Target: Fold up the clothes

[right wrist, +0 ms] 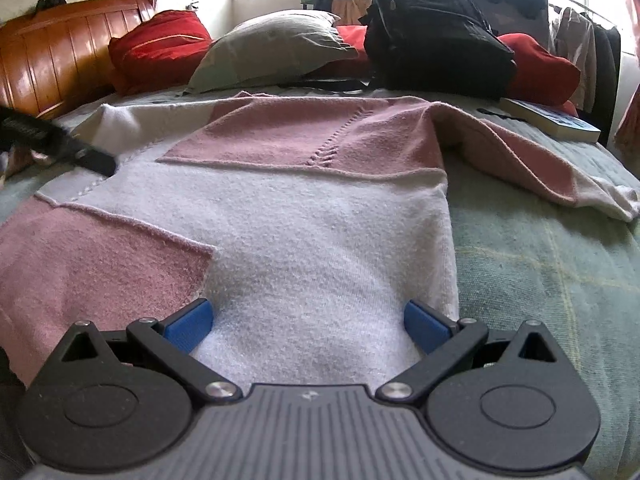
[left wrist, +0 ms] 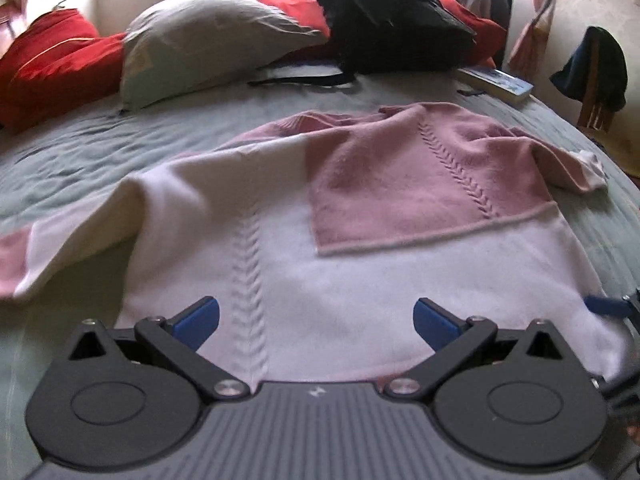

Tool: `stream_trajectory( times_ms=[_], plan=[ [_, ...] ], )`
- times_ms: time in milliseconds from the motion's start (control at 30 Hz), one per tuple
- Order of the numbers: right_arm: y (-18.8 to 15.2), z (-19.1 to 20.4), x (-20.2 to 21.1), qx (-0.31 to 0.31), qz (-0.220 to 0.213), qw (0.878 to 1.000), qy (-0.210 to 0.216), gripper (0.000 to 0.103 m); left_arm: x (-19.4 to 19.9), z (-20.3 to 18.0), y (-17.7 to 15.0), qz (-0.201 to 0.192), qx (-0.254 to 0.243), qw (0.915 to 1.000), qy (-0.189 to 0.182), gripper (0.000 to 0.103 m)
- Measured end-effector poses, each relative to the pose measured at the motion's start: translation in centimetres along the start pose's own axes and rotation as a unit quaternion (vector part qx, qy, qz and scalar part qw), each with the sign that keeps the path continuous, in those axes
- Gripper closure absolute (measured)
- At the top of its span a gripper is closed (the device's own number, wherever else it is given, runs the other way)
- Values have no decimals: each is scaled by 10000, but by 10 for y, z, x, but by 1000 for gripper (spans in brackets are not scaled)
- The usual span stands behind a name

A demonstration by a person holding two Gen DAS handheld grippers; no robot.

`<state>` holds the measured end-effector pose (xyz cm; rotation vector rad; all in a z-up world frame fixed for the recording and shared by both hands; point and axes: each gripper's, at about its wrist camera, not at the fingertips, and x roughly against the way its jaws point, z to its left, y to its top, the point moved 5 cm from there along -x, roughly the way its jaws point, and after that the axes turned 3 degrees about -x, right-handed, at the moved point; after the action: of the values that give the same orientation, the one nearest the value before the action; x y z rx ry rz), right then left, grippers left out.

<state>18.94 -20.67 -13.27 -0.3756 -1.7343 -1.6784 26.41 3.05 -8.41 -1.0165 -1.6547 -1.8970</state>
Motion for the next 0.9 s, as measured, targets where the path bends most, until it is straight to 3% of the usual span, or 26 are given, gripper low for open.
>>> stream_trajectory(
  times_ms=[200, 300, 467, 600, 700, 800, 900],
  plan=[
    [2, 3, -2, 28, 104, 9999, -125, 0, -40, 7, -11, 178, 255, 9994, -144, 1],
    [3, 4, -2, 36, 154, 9997, -178, 0, -36, 7, -18, -59, 281, 9994, -173, 1],
    [4, 3, 3, 34, 158, 9998, -110, 0, -26, 6, -12, -41, 113, 9998, -138, 1],
    [24, 0, 10, 173, 443, 9982, 365, 0, -19, 9, 10, -167, -206, 9996, -112, 1],
    [63, -4, 5, 135, 350, 9946, 964, 0, -22, 11, 27, -350, -328, 9983, -342, 1],
    [101, -11, -22, -112, 318, 9904, 1340, 0, -43, 17, 33, -316, -315, 9980, -456, 1],
    [124, -17, -65, -212, 433, 9894, 1370, 0, -71, 32, 31, -26, -73, 9998, -183, 1]
  ],
)
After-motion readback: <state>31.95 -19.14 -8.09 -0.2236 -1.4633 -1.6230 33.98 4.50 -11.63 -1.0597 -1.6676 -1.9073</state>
